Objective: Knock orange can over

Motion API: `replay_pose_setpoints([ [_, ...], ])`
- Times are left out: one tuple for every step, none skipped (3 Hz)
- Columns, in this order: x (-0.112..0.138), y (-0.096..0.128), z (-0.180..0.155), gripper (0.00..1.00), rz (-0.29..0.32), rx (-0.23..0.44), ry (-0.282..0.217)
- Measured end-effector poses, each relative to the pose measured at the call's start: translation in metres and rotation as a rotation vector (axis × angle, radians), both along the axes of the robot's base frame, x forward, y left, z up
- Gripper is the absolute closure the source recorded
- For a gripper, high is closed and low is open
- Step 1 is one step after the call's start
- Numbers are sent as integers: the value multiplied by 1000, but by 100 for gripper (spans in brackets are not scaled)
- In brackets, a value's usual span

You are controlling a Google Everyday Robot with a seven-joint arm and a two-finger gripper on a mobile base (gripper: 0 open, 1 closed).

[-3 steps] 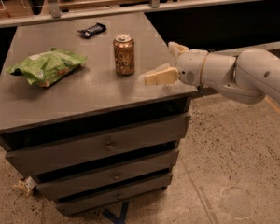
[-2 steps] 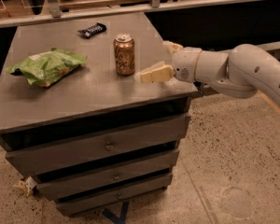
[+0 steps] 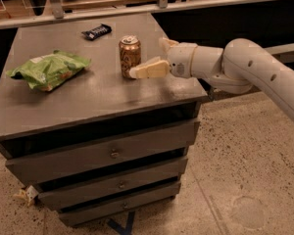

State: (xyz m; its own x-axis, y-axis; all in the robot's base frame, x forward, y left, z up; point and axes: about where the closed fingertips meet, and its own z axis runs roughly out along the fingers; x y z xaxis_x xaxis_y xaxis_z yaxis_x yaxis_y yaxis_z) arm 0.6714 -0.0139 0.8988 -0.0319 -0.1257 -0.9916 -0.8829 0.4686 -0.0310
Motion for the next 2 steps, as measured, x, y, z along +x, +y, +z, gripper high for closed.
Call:
replay_pose_setpoints([
  [4, 21, 4, 0, 33, 10, -6],
  [8, 40, 2, 0, 65, 23, -13],
])
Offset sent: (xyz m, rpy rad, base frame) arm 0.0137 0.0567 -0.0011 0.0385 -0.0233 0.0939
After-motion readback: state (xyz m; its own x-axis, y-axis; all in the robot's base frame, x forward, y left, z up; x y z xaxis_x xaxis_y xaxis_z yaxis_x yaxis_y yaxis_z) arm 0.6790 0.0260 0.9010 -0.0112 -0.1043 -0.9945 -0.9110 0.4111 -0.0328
